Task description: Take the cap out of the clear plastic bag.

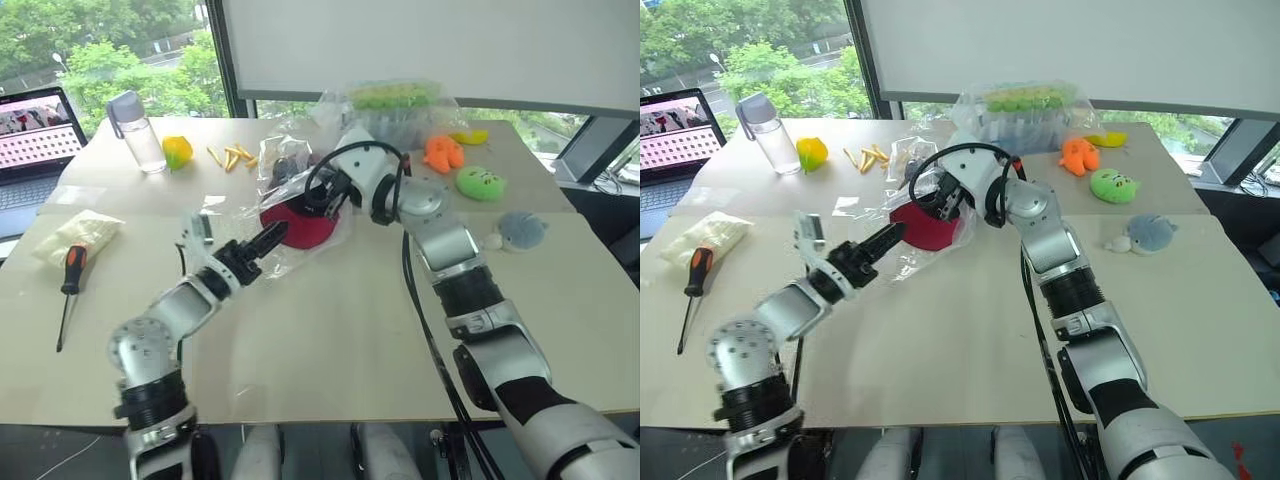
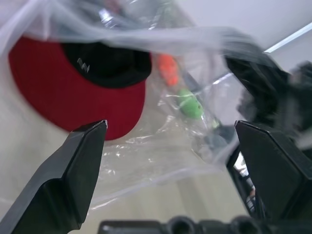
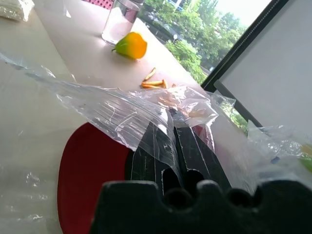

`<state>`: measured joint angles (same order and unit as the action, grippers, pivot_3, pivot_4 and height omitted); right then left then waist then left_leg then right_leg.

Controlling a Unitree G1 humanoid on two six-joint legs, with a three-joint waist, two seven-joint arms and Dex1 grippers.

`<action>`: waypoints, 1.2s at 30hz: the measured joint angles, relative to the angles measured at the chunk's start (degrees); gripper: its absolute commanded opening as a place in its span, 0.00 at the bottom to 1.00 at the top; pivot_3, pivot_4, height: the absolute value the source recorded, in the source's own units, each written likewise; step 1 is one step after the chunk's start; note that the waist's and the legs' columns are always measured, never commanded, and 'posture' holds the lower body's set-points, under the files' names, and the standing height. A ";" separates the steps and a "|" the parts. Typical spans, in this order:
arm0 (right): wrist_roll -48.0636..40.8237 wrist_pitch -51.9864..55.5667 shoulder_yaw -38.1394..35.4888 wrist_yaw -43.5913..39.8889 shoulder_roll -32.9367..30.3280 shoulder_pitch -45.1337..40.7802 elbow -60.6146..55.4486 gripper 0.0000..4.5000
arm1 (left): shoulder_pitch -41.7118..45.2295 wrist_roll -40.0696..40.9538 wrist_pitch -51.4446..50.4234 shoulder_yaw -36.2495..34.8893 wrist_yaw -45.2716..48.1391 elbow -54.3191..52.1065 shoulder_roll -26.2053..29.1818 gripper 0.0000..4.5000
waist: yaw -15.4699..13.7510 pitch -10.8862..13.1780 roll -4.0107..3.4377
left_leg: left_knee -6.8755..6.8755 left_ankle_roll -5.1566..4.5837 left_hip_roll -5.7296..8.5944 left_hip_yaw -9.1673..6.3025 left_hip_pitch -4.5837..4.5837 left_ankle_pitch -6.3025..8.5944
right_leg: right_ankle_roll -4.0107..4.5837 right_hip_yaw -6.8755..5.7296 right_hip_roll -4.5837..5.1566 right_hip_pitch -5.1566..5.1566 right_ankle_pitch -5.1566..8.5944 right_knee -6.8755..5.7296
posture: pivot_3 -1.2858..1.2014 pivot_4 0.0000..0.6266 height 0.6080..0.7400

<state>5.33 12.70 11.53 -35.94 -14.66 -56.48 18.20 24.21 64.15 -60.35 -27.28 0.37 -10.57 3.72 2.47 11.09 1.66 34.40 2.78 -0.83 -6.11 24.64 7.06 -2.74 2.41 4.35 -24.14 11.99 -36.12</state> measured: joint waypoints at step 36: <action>-0.04 13.79 4.30 -3.23 0.85 5.57 -18.80 0.00 | 24.40 -30.92 38.43 8.36 19.28 55.24 3.30 1.00 | -0.74 0.00 0.00 | 0.00 0.01 0.03 0.00 -0.04 -0.01 | -0.03 -0.05 0.00 0.05 -0.01 -0.01 | 0.52 0.24 1.00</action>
<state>5.29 26.49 15.82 -39.16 -13.81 -50.92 -0.59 48.61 33.23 -21.92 -18.92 19.64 44.68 7.03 1.73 11.09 1.65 34.40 2.78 -0.80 -6.11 24.59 7.05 -2.77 2.35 4.35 -24.09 11.98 -36.14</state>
